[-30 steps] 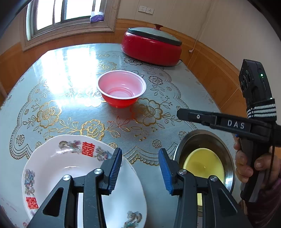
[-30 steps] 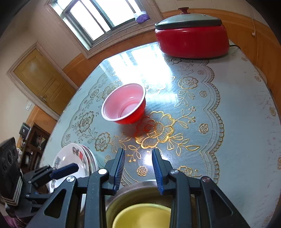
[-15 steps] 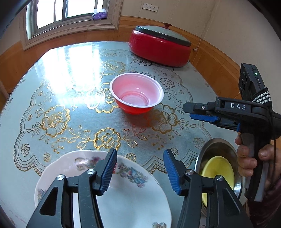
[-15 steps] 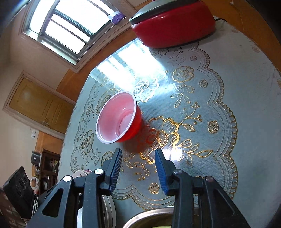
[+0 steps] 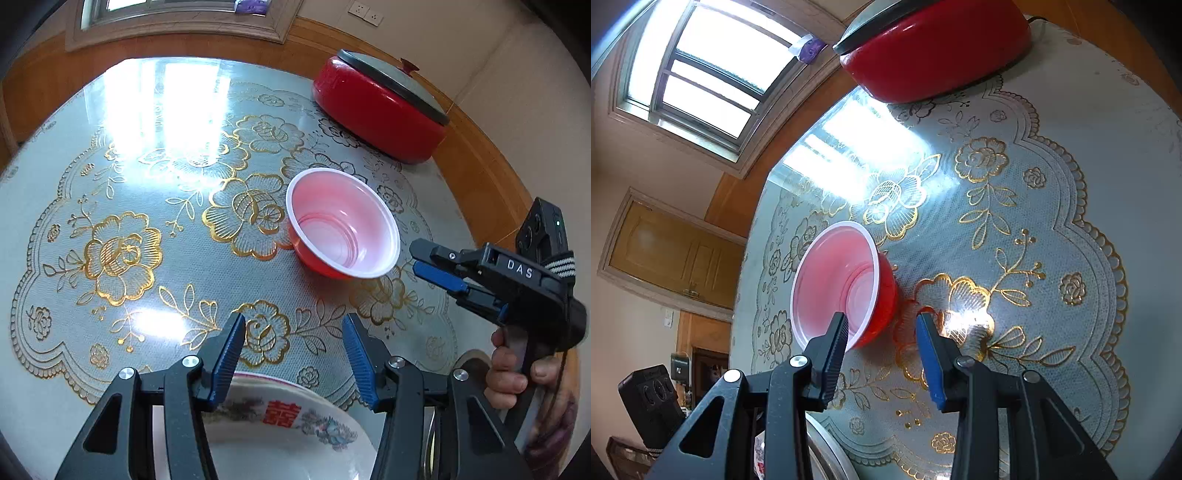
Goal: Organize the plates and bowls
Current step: 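Grasp the red-and-pink bowl's rim with the left tool and lift it, then carry the red-and-pink bowl with the left tool over the steel bowl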
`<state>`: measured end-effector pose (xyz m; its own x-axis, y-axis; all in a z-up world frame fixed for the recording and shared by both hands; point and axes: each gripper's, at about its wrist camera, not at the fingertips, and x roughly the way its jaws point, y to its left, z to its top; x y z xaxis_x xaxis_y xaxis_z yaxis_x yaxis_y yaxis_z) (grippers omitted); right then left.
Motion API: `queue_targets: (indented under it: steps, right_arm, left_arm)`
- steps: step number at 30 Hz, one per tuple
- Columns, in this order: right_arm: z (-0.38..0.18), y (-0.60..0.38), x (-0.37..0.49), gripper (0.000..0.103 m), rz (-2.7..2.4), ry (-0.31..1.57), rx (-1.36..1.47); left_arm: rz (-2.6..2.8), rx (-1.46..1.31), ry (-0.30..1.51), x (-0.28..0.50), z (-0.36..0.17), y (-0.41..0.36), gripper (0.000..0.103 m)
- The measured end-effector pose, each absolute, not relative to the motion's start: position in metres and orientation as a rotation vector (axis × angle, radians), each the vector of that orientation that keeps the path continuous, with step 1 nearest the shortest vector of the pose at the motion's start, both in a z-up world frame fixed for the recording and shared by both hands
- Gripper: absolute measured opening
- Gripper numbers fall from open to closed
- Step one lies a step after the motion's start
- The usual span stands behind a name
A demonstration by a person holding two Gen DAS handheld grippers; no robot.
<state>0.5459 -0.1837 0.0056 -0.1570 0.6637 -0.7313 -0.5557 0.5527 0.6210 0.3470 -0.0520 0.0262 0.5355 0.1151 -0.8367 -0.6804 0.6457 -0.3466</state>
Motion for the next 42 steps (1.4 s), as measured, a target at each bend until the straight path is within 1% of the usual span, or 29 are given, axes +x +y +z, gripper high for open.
queue_targets:
  steps: [1, 3, 8, 9, 10, 11, 12, 13, 14, 15, 16, 17, 21, 25, 34, 42]
  right_arm:
    - [0.004, -0.181, 0.547, 0.038, 1.064, 1.36, 0.103]
    - [0.003, -0.173, 0.548, 0.038, 1.056, 1.359, 0.1]
    - [-0.002, -0.155, 0.552, 0.038, 1.02, 1.34, 0.053]
    - [-0.003, -0.151, 0.551, 0.038, 1.021, 1.338, 0.039]
    - [-0.004, -0.147, 0.55, 0.037, 1.027, 1.336, 0.02]
    - [-0.006, -0.142, 0.548, 0.035, 1.031, 1.335, -0.007]
    - [-0.008, -0.138, 0.546, 0.031, 1.031, 1.334, -0.038]
    - [-0.009, -0.135, 0.542, 0.024, 1.037, 1.331, -0.073]
    - [-0.009, -0.131, 0.538, 0.019, 1.051, 1.321, -0.112]
    - [-0.008, -0.129, 0.532, 0.015, 1.067, 1.299, -0.15]
    - [-0.005, -0.126, 0.527, 0.01, 1.074, 1.267, -0.191]
    - [-0.002, -0.125, 0.521, 0.008, 1.08, 1.231, -0.231]
    - [0.023, -0.131, 0.498, 0.007, 1.086, 1.069, -0.345]
    - [0.044, -0.143, 0.48, 0.007, 1.106, 0.953, -0.399]
    - [0.071, -0.177, 0.453, 0.008, 1.126, 0.859, -0.406]
    - [0.086, -0.209, 0.437, 0.008, 1.106, 0.791, -0.387]
  left_arm:
    - [0.528, -0.757, 0.876, 0.348, 0.025, -0.045, 0.057]
    - [0.535, -0.81, 0.862, 0.352, 0.021, -0.032, 0.062]
    - [0.535, -0.88, 0.853, 0.369, 0.014, -0.007, 0.06]
    - [0.542, -0.876, 0.86, 0.374, 0.012, -0.004, 0.058]
    - [0.549, -0.878, 0.87, 0.38, 0.01, -0.001, 0.055]
    - [0.548, -0.879, 0.88, 0.385, 0.007, 0.003, 0.047]
    - [0.547, -0.879, 0.887, 0.39, 0.004, 0.005, 0.043]
    - [0.552, -0.884, 0.896, 0.394, 0.001, 0.007, 0.041]
    - [0.544, -0.885, 0.906, 0.398, -0.003, 0.009, 0.033]
    - [0.525, -0.874, 0.911, 0.402, -0.005, 0.007, 0.029]
    - [0.519, -0.852, 0.92, 0.406, -0.006, 0.004, 0.027]
    - [0.517, -0.83, 0.933, 0.408, -0.008, 0.0, 0.022]
    - [0.514, -0.727, 0.92, 0.404, 0.001, -0.02, 0.019]
    - [0.484, -0.707, 0.881, 0.391, 0.014, -0.031, 0.019]
    - [0.47, -0.654, 0.843, 0.363, 0.039, -0.065, 0.019]
    - [0.447, -0.58, 0.824, 0.355, 0.05, -0.103, 0.019]
